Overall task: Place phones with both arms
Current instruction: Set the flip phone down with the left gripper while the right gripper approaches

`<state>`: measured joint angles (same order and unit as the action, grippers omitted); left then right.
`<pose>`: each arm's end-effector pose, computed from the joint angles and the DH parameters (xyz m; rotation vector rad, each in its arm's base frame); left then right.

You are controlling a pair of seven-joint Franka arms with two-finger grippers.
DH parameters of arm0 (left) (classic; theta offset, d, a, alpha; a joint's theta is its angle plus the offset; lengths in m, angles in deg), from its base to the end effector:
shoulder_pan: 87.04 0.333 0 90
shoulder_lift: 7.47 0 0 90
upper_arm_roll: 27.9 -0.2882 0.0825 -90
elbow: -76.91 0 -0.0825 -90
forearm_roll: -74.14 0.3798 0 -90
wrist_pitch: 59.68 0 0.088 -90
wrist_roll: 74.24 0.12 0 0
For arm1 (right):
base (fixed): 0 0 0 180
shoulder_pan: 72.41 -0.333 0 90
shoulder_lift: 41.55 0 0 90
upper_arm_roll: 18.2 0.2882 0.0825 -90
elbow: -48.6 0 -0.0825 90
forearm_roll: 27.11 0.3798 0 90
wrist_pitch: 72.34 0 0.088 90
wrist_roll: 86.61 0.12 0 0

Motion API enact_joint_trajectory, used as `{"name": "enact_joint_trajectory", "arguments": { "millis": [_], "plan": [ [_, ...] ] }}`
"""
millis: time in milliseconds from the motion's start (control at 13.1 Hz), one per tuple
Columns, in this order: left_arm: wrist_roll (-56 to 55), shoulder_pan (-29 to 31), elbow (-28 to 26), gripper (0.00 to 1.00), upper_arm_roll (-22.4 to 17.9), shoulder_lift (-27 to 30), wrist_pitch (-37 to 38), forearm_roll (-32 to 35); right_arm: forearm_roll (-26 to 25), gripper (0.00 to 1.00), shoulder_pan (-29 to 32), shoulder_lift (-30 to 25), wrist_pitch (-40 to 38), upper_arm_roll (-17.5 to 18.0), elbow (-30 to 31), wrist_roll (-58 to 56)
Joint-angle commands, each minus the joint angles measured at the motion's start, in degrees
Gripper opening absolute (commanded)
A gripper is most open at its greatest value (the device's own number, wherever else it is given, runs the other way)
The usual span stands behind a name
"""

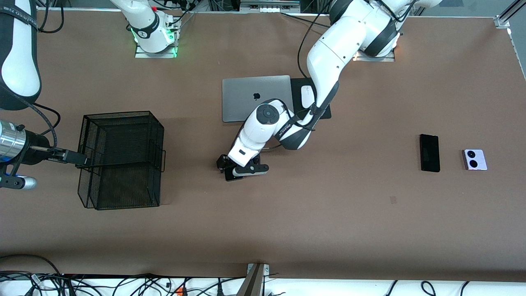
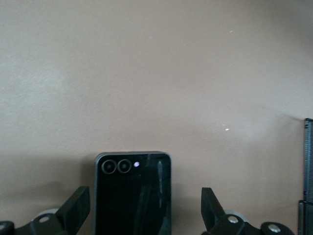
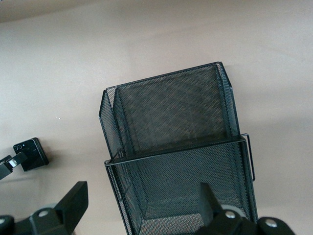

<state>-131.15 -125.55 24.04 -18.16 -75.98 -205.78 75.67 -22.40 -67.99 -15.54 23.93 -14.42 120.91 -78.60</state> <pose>0.5732 -0.5537 0.1683 2.6847 0.3709 0.2485 0.6719 -0.0067 0.4606 -3.0222 0.2538 0.0633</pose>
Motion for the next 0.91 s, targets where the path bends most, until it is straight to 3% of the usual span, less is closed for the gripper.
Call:
{"name": "enact_joint_trajectory", "arguments": {
  "millis": [0,532,837],
  "plan": [
    [2.2,1.8,0.8,1.00,0.3,3.5,10.4,-1.6,0.0,1.00,-1.5,-0.4,0.5,0.8,-0.1,3.4],
    [24.1,9.5,-2.0,1.00,-0.2,13.2,36.6,-0.7,1.1,1.00,-13.4,2.1,7.2,0.9,-0.1,7.4],
    [40.2,18.2,-18.5,1.00,-0.6,24.5,39.6,-0.3,-2.0,1.00,-22.1,8.2,14.8,0.7,-0.3,11.6]
  ]
}}
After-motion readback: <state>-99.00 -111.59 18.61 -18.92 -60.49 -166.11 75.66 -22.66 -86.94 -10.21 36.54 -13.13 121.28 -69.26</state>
